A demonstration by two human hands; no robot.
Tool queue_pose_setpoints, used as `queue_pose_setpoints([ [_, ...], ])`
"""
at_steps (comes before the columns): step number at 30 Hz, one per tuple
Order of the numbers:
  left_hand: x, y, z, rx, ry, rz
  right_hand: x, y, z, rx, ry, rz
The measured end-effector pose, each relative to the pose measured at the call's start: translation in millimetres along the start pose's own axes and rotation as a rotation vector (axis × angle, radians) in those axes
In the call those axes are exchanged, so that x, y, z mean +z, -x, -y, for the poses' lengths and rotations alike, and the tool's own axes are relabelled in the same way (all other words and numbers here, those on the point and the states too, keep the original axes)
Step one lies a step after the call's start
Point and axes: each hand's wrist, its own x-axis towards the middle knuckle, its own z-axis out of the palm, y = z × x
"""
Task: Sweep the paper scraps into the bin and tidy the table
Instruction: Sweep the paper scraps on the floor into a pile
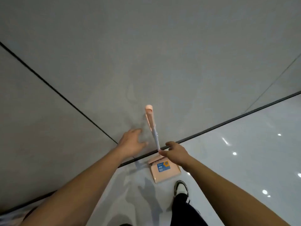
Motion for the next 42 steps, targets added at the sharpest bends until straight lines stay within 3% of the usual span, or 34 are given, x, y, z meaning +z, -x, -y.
queue_pose_setpoints([
  [2, -2.0, -21.7, -7.8, 0.024, -0.035, -0.038, -9.9, -26.7, 1.0, 0.038, -0.045, 0.016],
  [8, 11.7, -61.8, -13.4, 0.134, -0.196, 0.016, -8.1, -78.0, 11.4, 0.34, -0.599, 0.132],
  [15, 31.7, -112.5, -2.7, 0.294, -0.391, 0.125, 30.1, -125.3, 20.7, 0.645, -1.511, 0.315],
  [19, 30.9, -133.7, -5.5, 0.534, -0.522, -0.043, 38.2, -146.9, 25.8, 0.671, -1.724, 0.241],
  [21, 27.6, -148.2, 0.6, 0.668, -0.625, -0.057, 36.5, -148.1, 31.3, 0.69, -1.769, 0.173],
  [23, 22.5, -165.4, -0.4, 0.75, -0.656, 0.069, 36.3, -149.4, 31.3, 0.704, -1.764, 0.083],
  [30, 21.9, -182.5, -19.3, 0.719, -0.507, 0.515, 45.2, -131.5, 27.5, 0.725, -1.807, -0.292],
  [37, 21.7, -155.7, -24.2, 1.043, -0.607, 0.568, 70.9, -95.7, 21.9, 0.737, -1.88, -0.525],
  [42, 33.2, -137.1, -53.8, 1.297, -0.748, 0.508, 64.9, -60.5, 4.9, 0.592, -1.987, -0.793],
])
